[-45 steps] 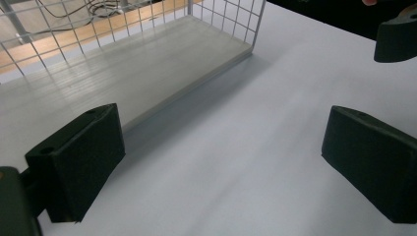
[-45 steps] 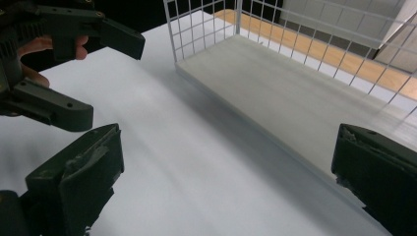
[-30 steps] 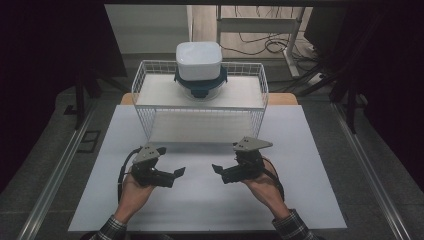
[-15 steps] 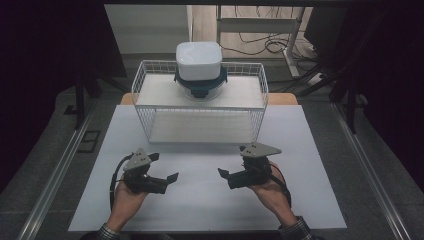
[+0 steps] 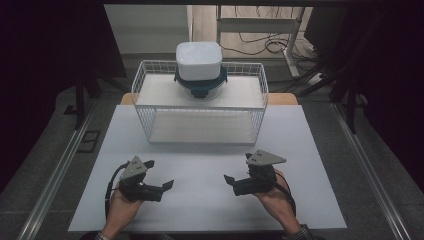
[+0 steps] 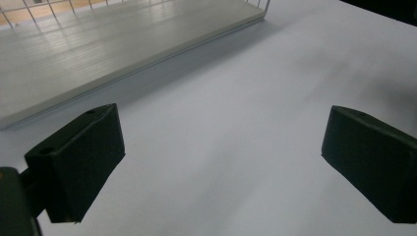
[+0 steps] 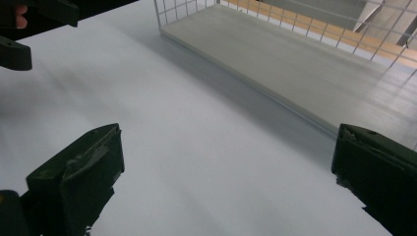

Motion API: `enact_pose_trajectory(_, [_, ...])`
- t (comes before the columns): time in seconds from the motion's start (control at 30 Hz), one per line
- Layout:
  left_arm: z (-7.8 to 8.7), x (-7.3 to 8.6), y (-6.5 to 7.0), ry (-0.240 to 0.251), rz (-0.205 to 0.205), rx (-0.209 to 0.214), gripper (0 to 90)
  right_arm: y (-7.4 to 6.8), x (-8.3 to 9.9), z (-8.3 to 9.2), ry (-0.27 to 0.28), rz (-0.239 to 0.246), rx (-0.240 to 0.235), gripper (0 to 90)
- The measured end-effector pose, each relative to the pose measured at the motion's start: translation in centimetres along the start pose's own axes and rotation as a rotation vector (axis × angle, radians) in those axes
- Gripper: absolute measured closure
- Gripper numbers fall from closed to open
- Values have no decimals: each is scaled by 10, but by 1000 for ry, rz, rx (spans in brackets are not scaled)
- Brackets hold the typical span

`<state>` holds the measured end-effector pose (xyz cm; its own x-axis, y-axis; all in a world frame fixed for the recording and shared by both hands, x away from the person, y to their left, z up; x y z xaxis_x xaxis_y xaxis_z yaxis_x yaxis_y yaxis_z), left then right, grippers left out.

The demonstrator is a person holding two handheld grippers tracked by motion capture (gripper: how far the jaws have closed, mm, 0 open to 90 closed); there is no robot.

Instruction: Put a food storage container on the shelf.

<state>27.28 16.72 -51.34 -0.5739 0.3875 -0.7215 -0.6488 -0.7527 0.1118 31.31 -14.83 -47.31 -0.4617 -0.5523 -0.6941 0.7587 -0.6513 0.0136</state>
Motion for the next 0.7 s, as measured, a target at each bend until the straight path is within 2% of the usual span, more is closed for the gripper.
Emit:
enact_pose_trajectory(0.13, [2, 5, 0, -2, 4, -7, 20, 2, 8, 0, -8, -12, 2, 0])
enact_pose_trajectory(0.47, [7, 19, -1, -13, 7, -30, 16, 2, 22, 5, -1, -2, 17, 0])
enact_pose_trajectory(0.7, [10, 28, -5, -34, 14, -60, 6, 7, 33, 9, -3, -38, 41, 0])
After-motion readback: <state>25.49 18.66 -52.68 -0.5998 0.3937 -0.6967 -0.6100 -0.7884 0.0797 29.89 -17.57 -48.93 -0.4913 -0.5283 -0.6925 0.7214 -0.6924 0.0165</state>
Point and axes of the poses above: each handheld gripper's, and its own axes: z roughly backward along the jaws, x roughly out of its underside, y roughly to its right, the point moved 4 cm from there along -z, roughly forward along the jaws, and after that the axes turned 14 degrees about -y, right-handed, at the moved point
